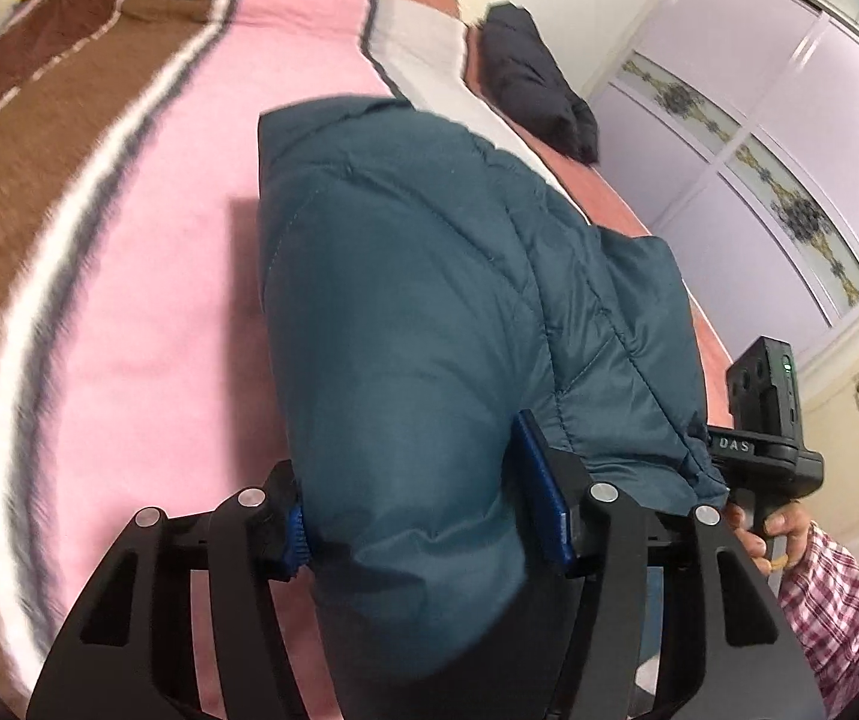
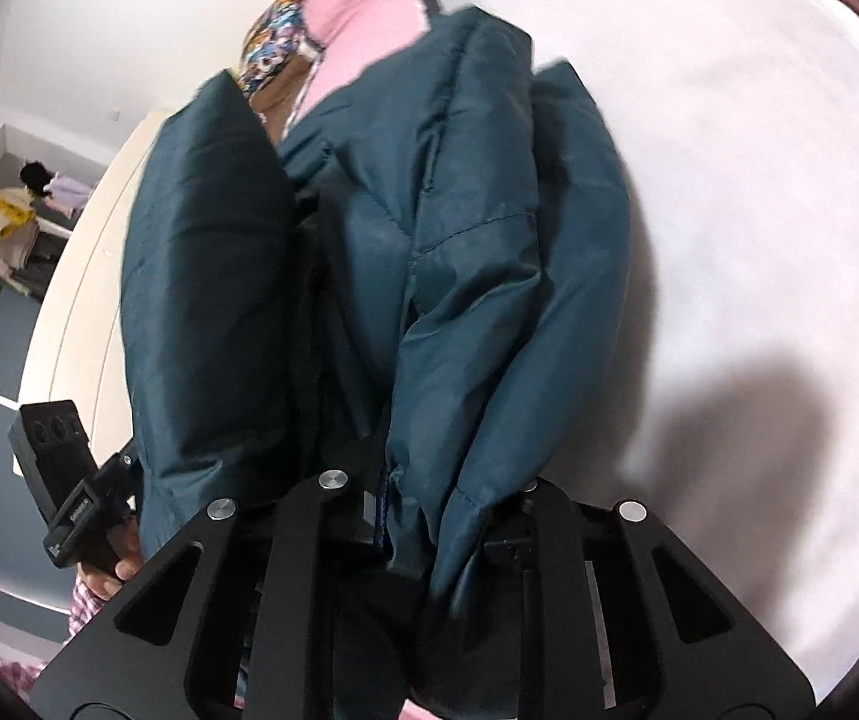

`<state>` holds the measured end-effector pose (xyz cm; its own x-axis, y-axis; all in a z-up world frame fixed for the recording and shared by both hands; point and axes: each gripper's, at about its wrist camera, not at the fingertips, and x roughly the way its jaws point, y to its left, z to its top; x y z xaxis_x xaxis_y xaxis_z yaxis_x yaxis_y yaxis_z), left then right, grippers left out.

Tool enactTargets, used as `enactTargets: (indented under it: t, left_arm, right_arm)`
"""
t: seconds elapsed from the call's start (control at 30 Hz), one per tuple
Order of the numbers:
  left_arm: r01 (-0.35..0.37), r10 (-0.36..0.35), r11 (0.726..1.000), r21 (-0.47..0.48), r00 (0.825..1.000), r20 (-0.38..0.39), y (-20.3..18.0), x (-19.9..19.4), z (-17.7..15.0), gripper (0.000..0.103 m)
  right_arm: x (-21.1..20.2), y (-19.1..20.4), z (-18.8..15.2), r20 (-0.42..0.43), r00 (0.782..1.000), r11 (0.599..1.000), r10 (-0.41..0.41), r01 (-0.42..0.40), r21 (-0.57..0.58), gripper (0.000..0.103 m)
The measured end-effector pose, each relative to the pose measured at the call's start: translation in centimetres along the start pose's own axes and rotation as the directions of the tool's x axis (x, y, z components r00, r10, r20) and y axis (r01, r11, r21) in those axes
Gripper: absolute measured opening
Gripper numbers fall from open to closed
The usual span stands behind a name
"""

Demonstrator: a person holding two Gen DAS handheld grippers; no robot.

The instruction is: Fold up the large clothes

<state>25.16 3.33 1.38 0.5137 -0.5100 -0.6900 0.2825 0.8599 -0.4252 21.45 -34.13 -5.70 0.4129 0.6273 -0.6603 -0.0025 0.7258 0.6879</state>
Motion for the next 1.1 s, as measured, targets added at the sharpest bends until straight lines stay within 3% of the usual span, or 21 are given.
enactTargets:
  t: [0.33,0.43,0.6,0.77,0.9,1.1]
  left_arm:
    - [-0.087,0.093,0.994,-0.067,0.993,0.08,7.8,0.4,5.1,0.056]
    - [-0.086,0.094,0.991,-0.103,0.993,0.073,9.1,1.3,5.2,0.057]
    - [-0.088,0.099,0.986,-0.139,0.992,0.077,9.1,1.3,4.3,0.066]
    - [-0.142,0.153,0.976,-0.163,0.987,0.057,8.5,0.6,4.1,0.073]
    - [-0.172,0.181,0.971,-0.164,0.983,0.043,8.3,-0.4,3.9,0.073]
    - [-0.192,0.202,0.971,-0.144,0.977,0.062,7.6,-2.6,3.1,0.073]
  right_arm:
    - [8.1,6.6,4.5,0.005,0.999,0.992,-0.045,0.045,-0.12,0.019]
    - [9.2,6.0,5.5,0.0,0.996,0.986,-0.091,0.09,-0.138,0.019]
    - [9.1,5.1,5.7,-0.025,0.994,0.988,-0.104,0.101,-0.114,0.025]
    - [7.9,5.2,6.5,-0.034,0.992,0.99,-0.119,0.116,-0.077,0.035]
    - [6.8,6.1,7.3,-0.017,0.991,0.987,-0.133,0.131,-0.091,0.042]
    - [3.6,6.0,6.5,0.023,0.994,0.992,-0.109,0.111,-0.06,0.043]
